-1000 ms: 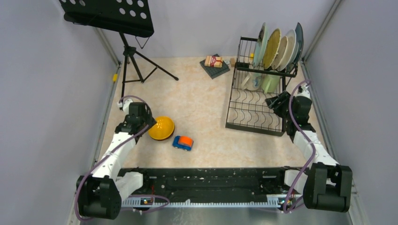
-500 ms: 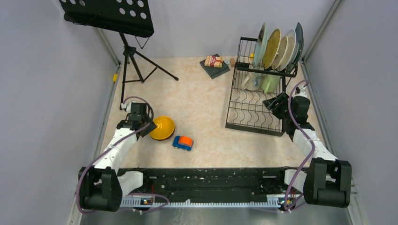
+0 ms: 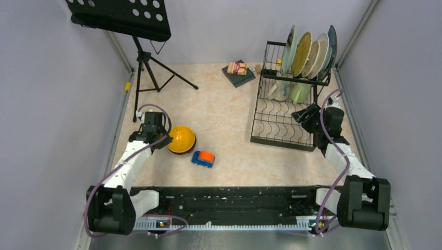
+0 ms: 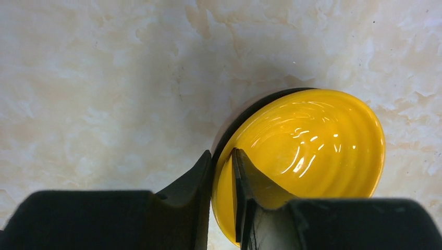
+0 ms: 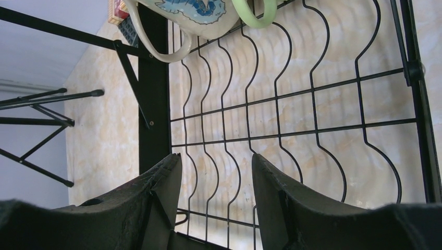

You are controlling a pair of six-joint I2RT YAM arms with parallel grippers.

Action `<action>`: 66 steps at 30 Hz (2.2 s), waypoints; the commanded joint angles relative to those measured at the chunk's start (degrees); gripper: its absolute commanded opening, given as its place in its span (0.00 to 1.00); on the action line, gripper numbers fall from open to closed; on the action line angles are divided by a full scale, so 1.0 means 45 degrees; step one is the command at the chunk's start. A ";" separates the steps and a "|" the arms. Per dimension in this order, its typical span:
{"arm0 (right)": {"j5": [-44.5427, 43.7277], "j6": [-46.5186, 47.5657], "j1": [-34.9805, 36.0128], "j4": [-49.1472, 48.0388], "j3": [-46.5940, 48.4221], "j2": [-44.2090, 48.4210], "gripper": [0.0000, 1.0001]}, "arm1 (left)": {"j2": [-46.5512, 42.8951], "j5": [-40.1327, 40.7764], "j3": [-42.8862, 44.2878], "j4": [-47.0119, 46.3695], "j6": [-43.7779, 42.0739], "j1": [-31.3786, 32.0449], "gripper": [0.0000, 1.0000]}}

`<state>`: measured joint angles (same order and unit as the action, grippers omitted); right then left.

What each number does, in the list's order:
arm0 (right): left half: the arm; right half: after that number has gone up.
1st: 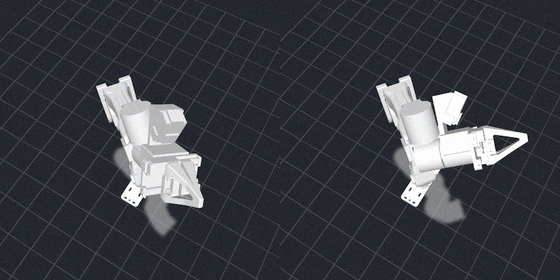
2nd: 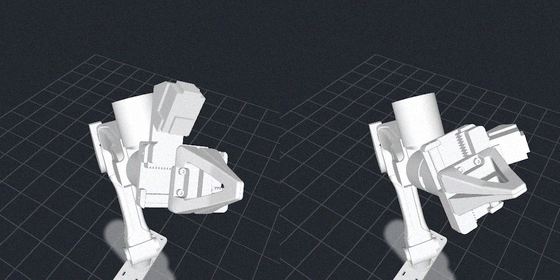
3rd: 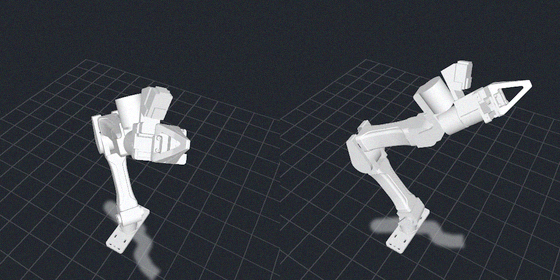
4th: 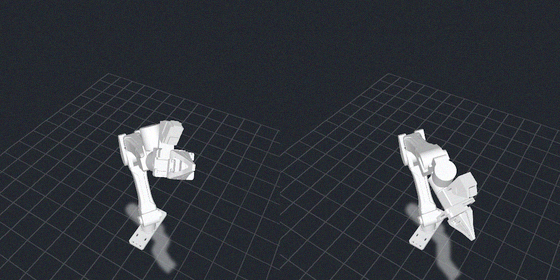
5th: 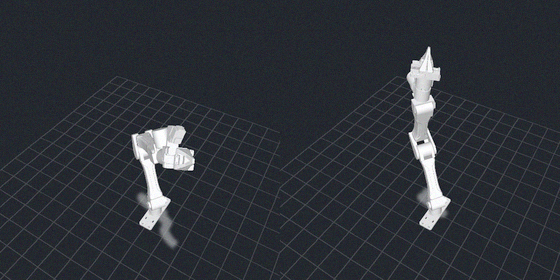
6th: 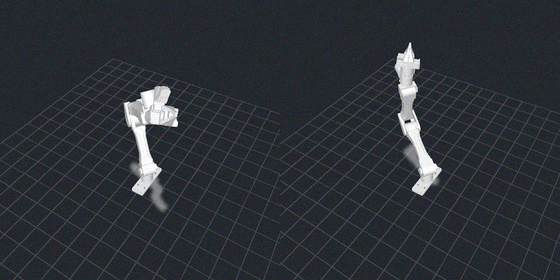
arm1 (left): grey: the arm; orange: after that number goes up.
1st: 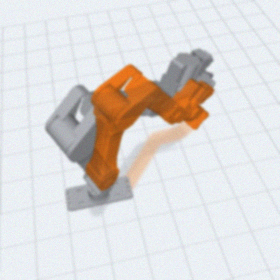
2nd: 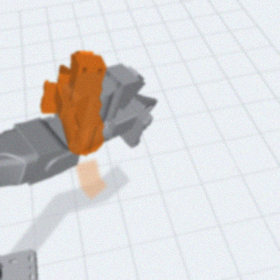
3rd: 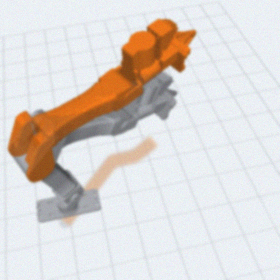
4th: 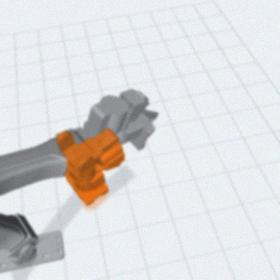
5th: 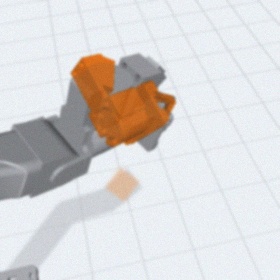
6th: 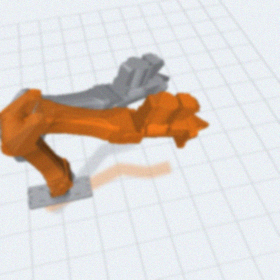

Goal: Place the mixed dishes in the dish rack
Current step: Pick up the bowl from the center of the board.

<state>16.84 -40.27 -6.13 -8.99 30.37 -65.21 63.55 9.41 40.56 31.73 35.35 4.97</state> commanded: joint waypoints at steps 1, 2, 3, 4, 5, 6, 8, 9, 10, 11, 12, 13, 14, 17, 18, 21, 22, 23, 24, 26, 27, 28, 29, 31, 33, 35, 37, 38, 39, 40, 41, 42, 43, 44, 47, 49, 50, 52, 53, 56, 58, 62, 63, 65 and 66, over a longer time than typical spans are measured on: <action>0.0140 0.0088 -0.0065 0.0135 0.0423 0.0439 0.54 | -0.0058 -0.0027 0.0710 -0.0216 -0.0406 0.0008 0.25; 0.0161 0.0090 -0.0064 0.0201 0.0461 0.0465 0.54 | -0.0059 -0.0068 0.0772 -0.0197 -0.0499 0.0018 0.24; 0.0190 0.0088 -0.0063 0.0268 0.0507 0.0497 0.54 | -0.0042 -0.0078 0.0807 -0.0212 -0.0587 0.0017 0.23; 0.0218 0.0078 -0.0073 0.0320 0.0516 0.0542 0.54 | -0.0040 -0.0079 0.0838 -0.0224 -0.0632 0.0014 0.23; 0.0222 0.0067 -0.0065 0.0326 0.0517 0.0588 0.54 | 0.0001 -0.0104 0.0874 -0.0232 -0.0689 0.0009 0.22; 0.0222 0.0053 -0.0064 0.0344 0.0517 0.0615 0.54 | 0.0022 -0.0146 0.0907 -0.0221 -0.0781 0.0008 0.17; 0.0232 0.0055 -0.0065 0.0391 0.0500 0.0650 0.54 | 0.0071 -0.0168 0.0976 -0.0147 -0.0882 0.0008 0.10; 0.0224 0.0052 -0.0064 0.0423 0.0498 0.0657 0.54 | 0.0059 -0.0129 0.0972 -0.0120 -0.0884 0.0008 0.09; 0.0237 0.0059 -0.0063 0.0452 0.0507 0.0662 0.54 | 0.0048 -0.0078 0.0969 -0.0117 -0.0893 0.0018 0.10; 0.0241 0.0057 -0.0073 0.0463 0.0489 0.0646 0.54 | 0.0039 -0.0047 0.0985 -0.0102 -0.0912 0.0010 0.11; 0.0259 0.0045 -0.0074 0.0474 0.0479 0.0661 0.54 | 0.0024 -0.0041 0.1012 -0.0083 -0.0936 0.0016 0.12; 0.0261 0.0026 -0.0065 0.0465 0.0463 0.0668 0.54 | 0.0014 -0.0040 0.1049 -0.0044 -0.0951 0.0009 0.12; 0.0271 -0.0001 -0.0064 0.0457 0.0449 0.0661 0.54 | 0.0008 -0.0028 0.1091 -0.0017 -0.0961 0.0008 0.12; 0.0314 -0.0036 -0.0049 0.0424 0.0420 0.0647 0.54 | -0.0053 -0.0074 0.1186 0.0035 -0.1065 0.0008 0.10; 0.0329 -0.0065 -0.0044 0.0428 0.0429 0.0671 0.54 | -0.0086 -0.0064 0.1252 0.0061 -0.1087 0.0008 0.09; 0.0359 -0.0083 -0.0034 0.0432 0.0439 0.0709 0.54 | -0.0202 -0.0094 0.1364 0.0069 -0.1182 0.0011 0.03; 0.0359 -0.0075 -0.0026 0.0436 0.0439 0.0705 0.54 | -0.0265 -0.0108 0.1411 0.0065 -0.1209 0.0018 0.00; 0.0374 -0.0074 -0.0007 0.0446 0.0439 0.0724 0.55 | -0.0307 -0.0159 0.1458 0.0050 -0.1234 0.0010 0.00; 0.0429 -0.0052 0.0010 0.0430 0.0456 0.0727 0.55 | -0.0354 -0.0267 0.1475 -0.0001 -0.1277 0.0008 0.00; 0.0517 -0.0068 0.0066 0.0383 0.0458 0.0741 0.57 | -0.0501 -0.0518 0.1449 -0.0191 -0.1313 0.0009 0.00; 0.0574 -0.0081 0.0087 0.0351 0.0443 0.0741 0.57 | -0.0581 -0.0644 0.1421 -0.0297 -0.1335 0.0008 0.00; 0.0650 -0.0104 0.0109 0.0289 0.0439 0.0726 0.59 | -0.0659 -0.0763 0.1376 -0.0400 -0.1316 0.0008 0.00; 0.0720 -0.0137 0.0144 0.0249 0.0434 0.0710 0.60 | -0.0738 -0.0863 0.1346 -0.0496 -0.1287 0.0008 0.00; 0.0857 -0.0181 0.0197 0.0189 0.0438 0.0704 0.63 | -0.0948 -0.0942 0.1283 -0.0658 -0.1186 0.0008 0.00; 0.0984 -0.0256 0.0275 0.0093 0.0439 0.0714 0.66 | -0.1110 -0.1011 0.1236 -0.0825 -0.1177 0.0008 0.00; 0.1129 -0.0369 0.0298 -0.0008 0.0410 0.0720 0.69 | -0.1244 -0.1031 0.1206 -0.0964 -0.1177 0.0008 0.00; 0.1262 -0.0455 0.0341 -0.0154 0.0405 0.0721 0.71 | -0.1315 -0.1070 0.1203 -0.1041 -0.1198 0.0008 0.00; 0.1295 -0.0505 0.0363 -0.0192 0.0400 0.0712 0.72 | -0.1342 -0.1075 0.1222 -0.1067 -0.1214 0.0008 0.00; 0.1328 -0.0546 0.0383 -0.0231 0.0400 0.0718 0.72 | -0.1367 -0.1090 0.1222 -0.1087 -0.1215 0.0008 0.00; 0.1362 -0.0599 0.0403 -0.0287 0.0400 0.0724 0.72 | -0.1378 -0.1136 0.1223 -0.1121 -0.1216 0.0008 0.00; 0.1412 -0.0643 0.0415 -0.0345 0.0400 0.0722 0.73 | -0.1386 -0.1176 0.1232 -0.1131 -0.1216 0.0018 0.00; 0.1472 -0.0685 0.0424 -0.0418 0.0385 0.0722 0.74 | -0.1387 -0.1232 0.1250 -0.1142 -0.1216 0.0010 0.00; 0.1577 -0.0758 0.0425 -0.0518 0.0366 0.0707 0.76 | -0.1397 -0.1290 0.1252 -0.1150 -0.1211 0.0008 0.00; 0.1722 -0.0851 0.0425 -0.0652 0.0344 0.0683 0.77 | -0.1406 -0.1381 0.1243 -0.1193 -0.1200 0.0008 0.00; 0.2191 -0.1191 0.0425 -0.1086 0.0329 0.0537 0.80 | -0.1474 -0.1793 0.1289 -0.1454 -0.1216 0.0013 0.00; 0.2216 -0.1532 0.0442 -0.1278 0.0283 0.0558 0.86 | -0.1532 -0.2609 0.1260 -0.1836 -0.1453 0.0010 0.00; 0.2173 -0.1660 0.0486 -0.1494 0.0195 0.0647 0.87 | -0.1584 -0.3101 0.1205 -0.2170 -0.1685 0.0008 0.00; 0.2090 -0.1854 0.0586 -0.1950 0.0045 0.0911 0.89 | -0.1667 -0.3934 0.1112 -0.2877 -0.1731 0.0008 0.00; 0.2216 -0.1932 0.0626 -0.2211 -0.0001 0.1007 0.90 | -0.1694 -0.4321 0.1111 -0.3198 -0.1656 0.0008 0.00; 0.2861 -0.2112 0.0842 -0.2953 0.0102 0.1058 0.90 | -0.1641 -0.5687 0.1088 -0.4361 -0.1199 0.0008 0.00; 0.3188 -0.2177 0.1088 -0.3454 0.0224 0.1004 0.90 | -0.1497 -0.6366 0.1033 -0.5170 -0.0840 0.0015 0.00; 0.3606 -0.2369 0.1781 -0.4471 0.0384 0.0958 0.90 | -0.1118 -0.7554 0.1093 -0.6544 -0.0366 0.0028 0.00; 0.3746 -0.2388 0.1945 -0.4706 0.0456 0.0920 0.90 | -0.1017 -0.7776 0.1137 -0.6738 -0.0272 0.0028 0.00; 0.4177 -0.2403 0.2260 -0.5076 0.0672 0.0770 0.91 | -0.0806 -0.8218 0.1222 -0.6946 -0.0098 0.0029 0.00; 0.4273 -0.2399 0.2415 -0.5079 0.0841 0.0659 0.92 | -0.0727 -0.8416 0.1222 -0.7398 -0.0002 0.0028 0.00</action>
<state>31.79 -50.35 2.13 -24.69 30.46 -61.80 59.16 -21.30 44.47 8.54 32.45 5.04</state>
